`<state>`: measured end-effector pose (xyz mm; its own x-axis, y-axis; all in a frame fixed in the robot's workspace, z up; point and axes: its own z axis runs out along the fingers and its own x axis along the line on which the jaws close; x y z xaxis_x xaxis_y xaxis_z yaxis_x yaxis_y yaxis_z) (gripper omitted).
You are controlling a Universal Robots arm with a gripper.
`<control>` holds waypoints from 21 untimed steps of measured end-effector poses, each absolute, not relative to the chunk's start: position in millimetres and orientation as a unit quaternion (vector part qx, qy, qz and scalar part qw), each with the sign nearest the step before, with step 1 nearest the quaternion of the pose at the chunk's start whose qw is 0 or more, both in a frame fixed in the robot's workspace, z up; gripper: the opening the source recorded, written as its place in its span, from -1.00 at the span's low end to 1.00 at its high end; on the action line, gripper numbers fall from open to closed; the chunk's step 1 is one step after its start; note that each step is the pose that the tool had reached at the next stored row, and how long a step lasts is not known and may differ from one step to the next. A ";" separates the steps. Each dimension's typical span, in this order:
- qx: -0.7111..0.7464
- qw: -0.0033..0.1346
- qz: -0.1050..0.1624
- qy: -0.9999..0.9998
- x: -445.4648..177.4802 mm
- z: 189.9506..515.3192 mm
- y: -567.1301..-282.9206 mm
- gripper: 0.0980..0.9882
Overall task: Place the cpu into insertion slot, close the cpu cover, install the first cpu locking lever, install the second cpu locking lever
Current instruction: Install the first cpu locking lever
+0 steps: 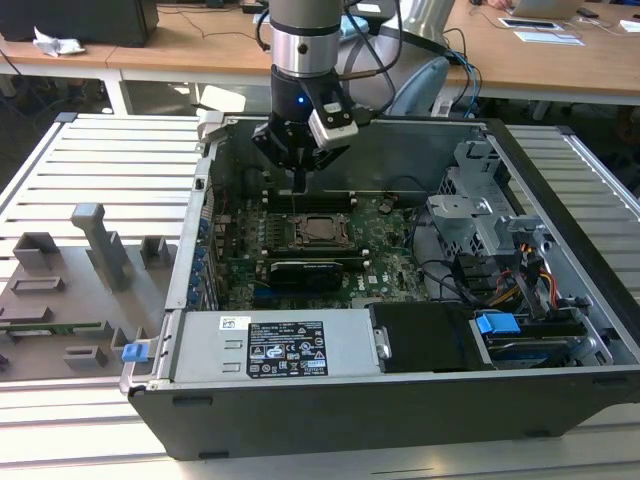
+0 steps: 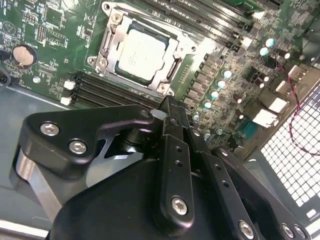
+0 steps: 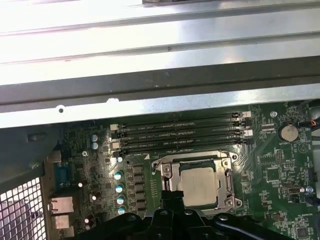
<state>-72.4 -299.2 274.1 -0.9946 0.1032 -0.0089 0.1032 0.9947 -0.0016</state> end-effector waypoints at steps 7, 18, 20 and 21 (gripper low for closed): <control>0.052 0.004 -0.001 0.999 -97.1 274.0 -297.0 -0.97; 0.049 0.004 0.000 0.999 -98.6 268.1 -280.0 -0.97; 0.036 0.004 0.000 0.999 -96.2 266.8 -277.7 -0.97; 0.034 0.004 0.000 0.999 -94.1 266.5 -276.9 -0.97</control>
<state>-94.1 -276.9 266.5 -0.9977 0.0674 -0.0089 0.0674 0.9977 -0.0002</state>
